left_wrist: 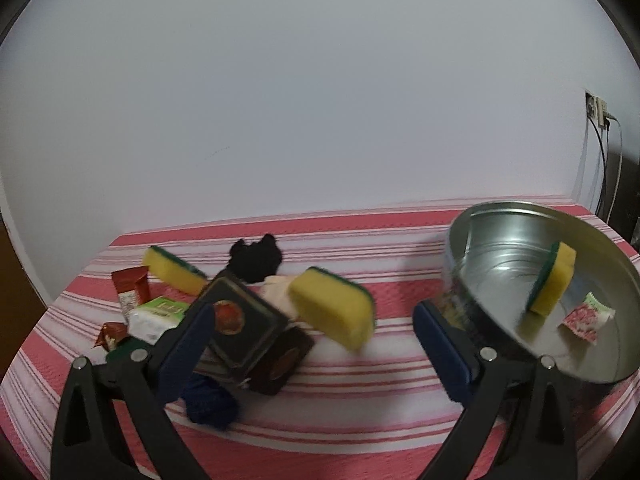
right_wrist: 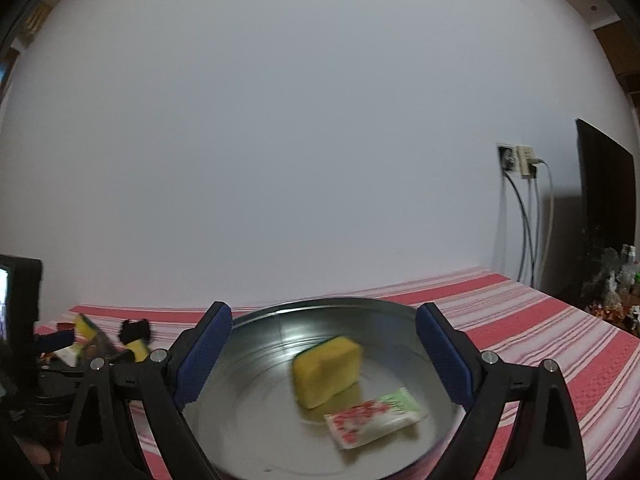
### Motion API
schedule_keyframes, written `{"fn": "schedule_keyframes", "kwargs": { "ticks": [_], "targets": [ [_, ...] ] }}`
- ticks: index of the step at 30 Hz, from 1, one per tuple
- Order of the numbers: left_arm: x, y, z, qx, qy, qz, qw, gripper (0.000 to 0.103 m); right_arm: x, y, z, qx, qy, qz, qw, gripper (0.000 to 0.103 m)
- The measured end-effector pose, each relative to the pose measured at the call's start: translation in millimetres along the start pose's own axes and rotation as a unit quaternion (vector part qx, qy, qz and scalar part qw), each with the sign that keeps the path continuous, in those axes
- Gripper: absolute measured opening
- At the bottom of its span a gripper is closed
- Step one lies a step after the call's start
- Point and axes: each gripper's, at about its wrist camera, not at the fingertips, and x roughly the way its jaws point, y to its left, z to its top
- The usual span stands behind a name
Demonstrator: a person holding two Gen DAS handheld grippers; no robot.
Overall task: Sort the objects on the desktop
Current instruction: 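Move the right tool to the black box while the left tool approaches a green-backed sponge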
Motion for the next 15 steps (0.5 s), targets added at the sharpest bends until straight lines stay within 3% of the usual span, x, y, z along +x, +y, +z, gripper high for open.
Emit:
{"fn": "schedule_keyframes", "kwargs": {
  "ticks": [15],
  "targets": [
    [6,87,-15,-0.062,0.027,0.035,0.9971,0.100,1,64,-13,0.022,0.051,0.096,0.994,0.095]
  ]
}}
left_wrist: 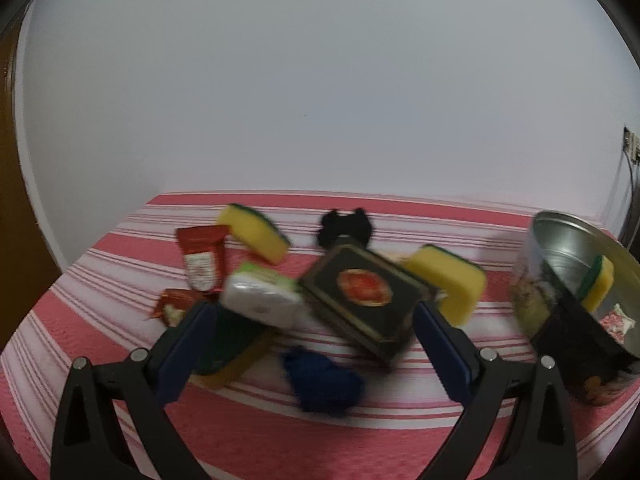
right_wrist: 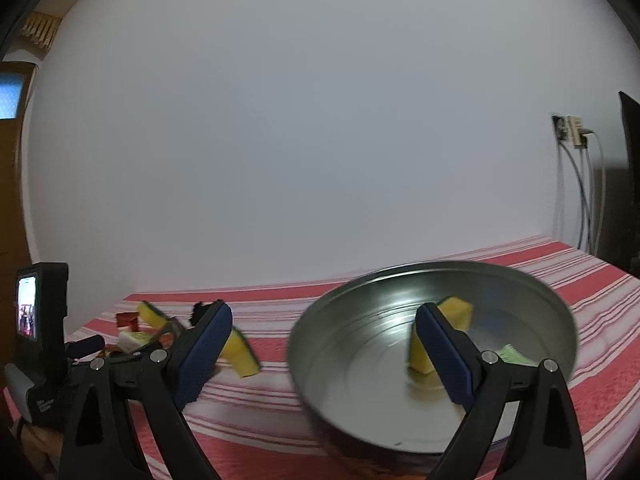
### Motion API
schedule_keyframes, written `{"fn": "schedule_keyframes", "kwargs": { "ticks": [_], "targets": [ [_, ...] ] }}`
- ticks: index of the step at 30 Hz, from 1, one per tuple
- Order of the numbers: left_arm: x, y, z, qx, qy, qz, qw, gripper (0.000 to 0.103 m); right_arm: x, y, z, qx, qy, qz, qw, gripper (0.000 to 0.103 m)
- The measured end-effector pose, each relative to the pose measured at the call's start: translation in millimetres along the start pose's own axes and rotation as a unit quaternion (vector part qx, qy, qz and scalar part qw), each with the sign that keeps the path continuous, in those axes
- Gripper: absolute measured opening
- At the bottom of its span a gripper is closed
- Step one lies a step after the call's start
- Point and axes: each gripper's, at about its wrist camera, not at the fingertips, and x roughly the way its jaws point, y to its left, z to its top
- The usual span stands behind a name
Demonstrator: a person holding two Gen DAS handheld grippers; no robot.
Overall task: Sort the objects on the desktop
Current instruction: 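Move the right tool to the black box while the left tool approaches a green-backed sponge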
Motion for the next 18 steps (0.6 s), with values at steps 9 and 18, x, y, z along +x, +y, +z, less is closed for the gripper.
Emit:
{"fn": "schedule_keyframes", "kwargs": {
  "ticks": [9,18],
  "targets": [
    [11,69,-3,-0.045,0.025,0.035,0.9981,0.100,15,46,-11,-0.022,0.044,0.058,0.997,0.095],
    [23,135,-8,-0.106,0.049,0.065,0.9911,0.100,48,111,-28,-0.095,0.139,0.133,0.977,0.095]
  ]
}}
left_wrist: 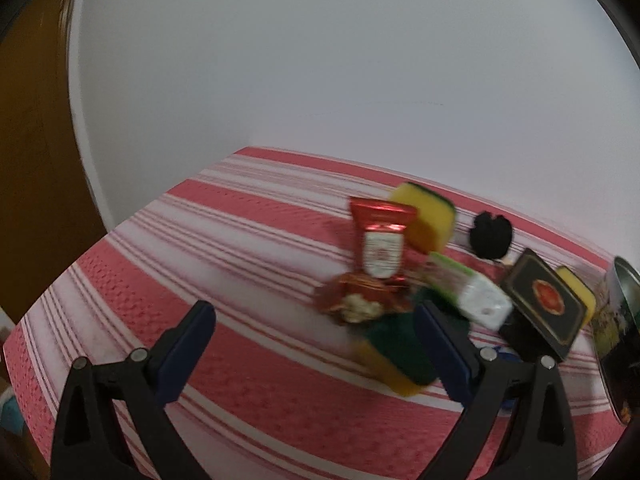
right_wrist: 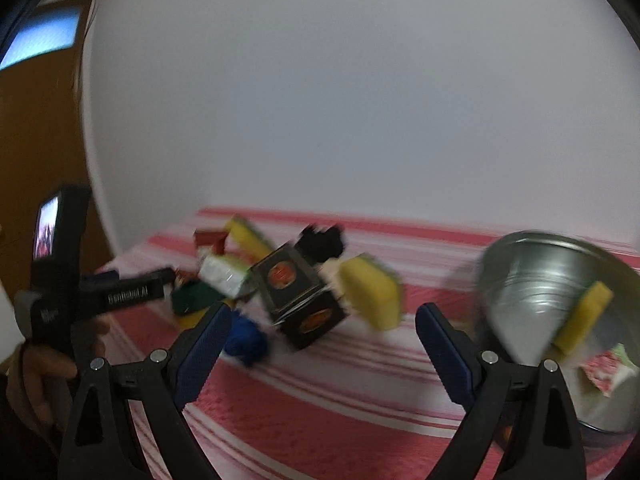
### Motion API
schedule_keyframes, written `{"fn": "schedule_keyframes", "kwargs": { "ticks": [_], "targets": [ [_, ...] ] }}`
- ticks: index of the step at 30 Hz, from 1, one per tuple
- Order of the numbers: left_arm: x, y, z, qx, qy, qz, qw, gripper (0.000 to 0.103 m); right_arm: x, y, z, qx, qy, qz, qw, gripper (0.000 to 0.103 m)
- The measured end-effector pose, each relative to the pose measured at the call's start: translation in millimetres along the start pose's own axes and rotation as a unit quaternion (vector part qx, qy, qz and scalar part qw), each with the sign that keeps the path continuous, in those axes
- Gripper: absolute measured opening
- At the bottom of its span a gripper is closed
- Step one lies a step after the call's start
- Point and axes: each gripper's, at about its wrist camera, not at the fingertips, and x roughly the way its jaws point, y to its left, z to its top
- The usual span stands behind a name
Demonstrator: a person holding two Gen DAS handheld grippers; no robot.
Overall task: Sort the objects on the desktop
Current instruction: 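Move the right tool to the black box while the left tool approaches a green-backed sponge, then grip the black box with the right tool while the left tool grips the green-backed sponge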
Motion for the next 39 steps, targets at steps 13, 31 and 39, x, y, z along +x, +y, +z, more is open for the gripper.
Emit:
{"fn": "schedule_keyframes", "kwargs": {
  "ticks": [13,31,39],
  "targets": [
    [11,22,9,0.032,-0.004,-0.008,0.9995,0.100,90,33,23,-0.068,0.085,0.002,0.994,0.095],
    [7,-17,-3,0.152,0.041,-0.174,0.9720,0.100,135,18,17,-0.027,0.173,0.031,0.984,0.059],
    [28,-46,-3,0.153,0.082,-0.206,0.9630,0.099,71,-16,14,0.053,0.058,0.062,0.995,0.059]
  ]
}}
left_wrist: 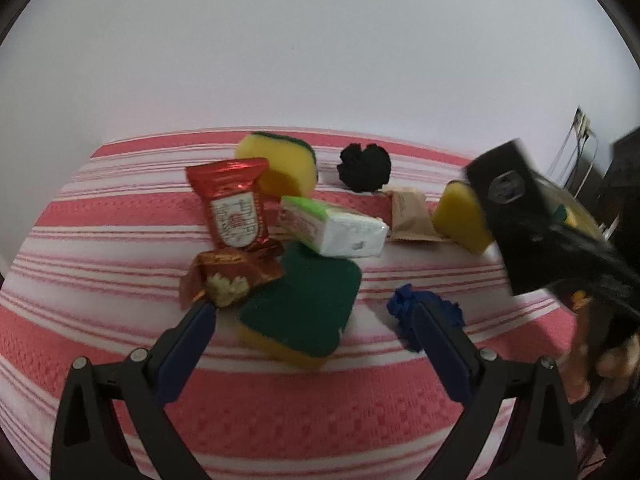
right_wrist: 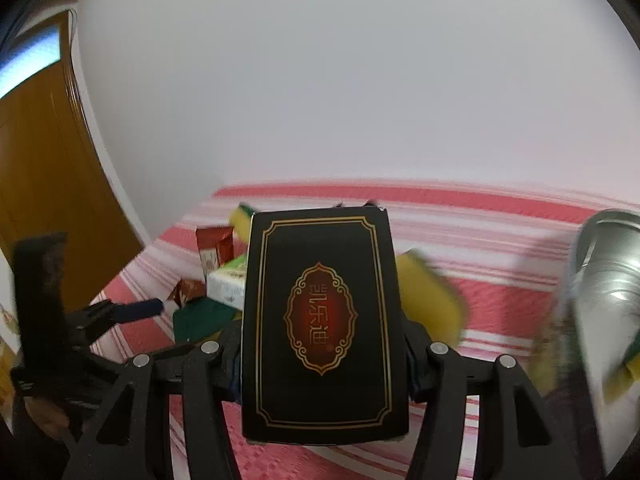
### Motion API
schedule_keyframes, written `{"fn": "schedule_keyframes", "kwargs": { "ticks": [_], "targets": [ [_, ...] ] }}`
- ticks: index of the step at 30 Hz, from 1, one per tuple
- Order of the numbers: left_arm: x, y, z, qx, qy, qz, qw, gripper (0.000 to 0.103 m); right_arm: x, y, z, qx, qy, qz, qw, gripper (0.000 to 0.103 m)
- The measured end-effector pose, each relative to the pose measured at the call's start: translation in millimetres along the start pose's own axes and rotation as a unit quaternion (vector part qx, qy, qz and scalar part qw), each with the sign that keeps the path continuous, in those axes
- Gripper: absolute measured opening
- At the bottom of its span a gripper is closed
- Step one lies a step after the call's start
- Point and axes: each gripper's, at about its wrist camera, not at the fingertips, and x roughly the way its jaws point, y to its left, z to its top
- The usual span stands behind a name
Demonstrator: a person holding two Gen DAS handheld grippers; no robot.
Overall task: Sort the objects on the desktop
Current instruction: 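Grip the black box with the right tool while the left tool grips the green-backed sponge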
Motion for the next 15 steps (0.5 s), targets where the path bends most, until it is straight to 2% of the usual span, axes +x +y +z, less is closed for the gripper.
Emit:
{"fn": "schedule_keyframes", "kwargs": {
  "ticks": [1,4,5,6,8,10,12,15],
  "targets": [
    [6,-1,2,0.000,0.007,0.007,1.0000,0.097,-1,-3,0,0.001,-0.008,-0.006,1.000,0.059],
    [25,-1,5,-0.011,0.039,0.005,0.9992,0.083,-1,-9,1,0.009,-0.015,-0.010,1.000,0.059],
    [30,0,6,-0.015,0.050,0.006,0.9986,0.076,-2,-11,0,0.012,-0.015,-0.011,1.000,0.059],
    [33,1,7,-0.018,0.054,0.014,0.9983,0.073,-5,-13,0,0.014,-0.014,-0.010,1.000,0.059],
    [35,2,11,-0.028,0.050,0.017,0.9982,0.068,-4,-16,0,0.020,-0.014,-0.009,1.000,0.059],
    [38,1,13,-0.033,0.048,0.020,0.9981,0.067,-3,-15,-1,0.024,-0.011,-0.006,1.000,0.059],
    [41,-4,15,-0.023,0.048,0.024,0.9983,0.056,-5,-13,-1,0.022,-0.014,-0.008,1.000,0.059],
    [39,-8,12,-0.021,0.047,0.036,0.9980,0.054,-15,-21,-4,0.017,-0.025,-0.013,0.999,0.059]
  ]
}}
